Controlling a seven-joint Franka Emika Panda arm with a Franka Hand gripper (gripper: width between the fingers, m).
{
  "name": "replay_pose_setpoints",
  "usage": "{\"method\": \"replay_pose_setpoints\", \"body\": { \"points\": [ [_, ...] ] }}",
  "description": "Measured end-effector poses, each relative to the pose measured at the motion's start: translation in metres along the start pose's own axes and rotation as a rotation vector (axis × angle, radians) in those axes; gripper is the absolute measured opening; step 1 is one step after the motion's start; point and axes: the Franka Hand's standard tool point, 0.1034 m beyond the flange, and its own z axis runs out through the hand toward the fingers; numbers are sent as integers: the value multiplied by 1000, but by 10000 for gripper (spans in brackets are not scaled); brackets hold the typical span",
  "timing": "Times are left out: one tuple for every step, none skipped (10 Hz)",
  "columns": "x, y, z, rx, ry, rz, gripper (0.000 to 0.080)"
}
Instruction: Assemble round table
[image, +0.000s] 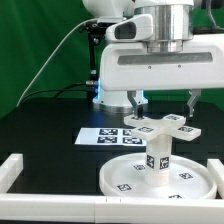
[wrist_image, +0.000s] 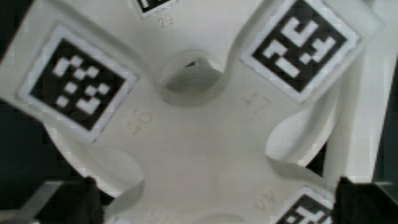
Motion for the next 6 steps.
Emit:
{"method": "replay_pose_setpoints", "body": {
  "points": [
    [1,-1,6,-4,-7,29,648],
    [-1,0,9,-6,-12,31,648],
    [-2,-1,11,-7,-16,31,648],
    [-3,-2,14,-7,-20,29,648],
    [-5,-1,16,-9,-21,28,648],
    [-6,0,18,-11,-21,28,648]
  ]
}}
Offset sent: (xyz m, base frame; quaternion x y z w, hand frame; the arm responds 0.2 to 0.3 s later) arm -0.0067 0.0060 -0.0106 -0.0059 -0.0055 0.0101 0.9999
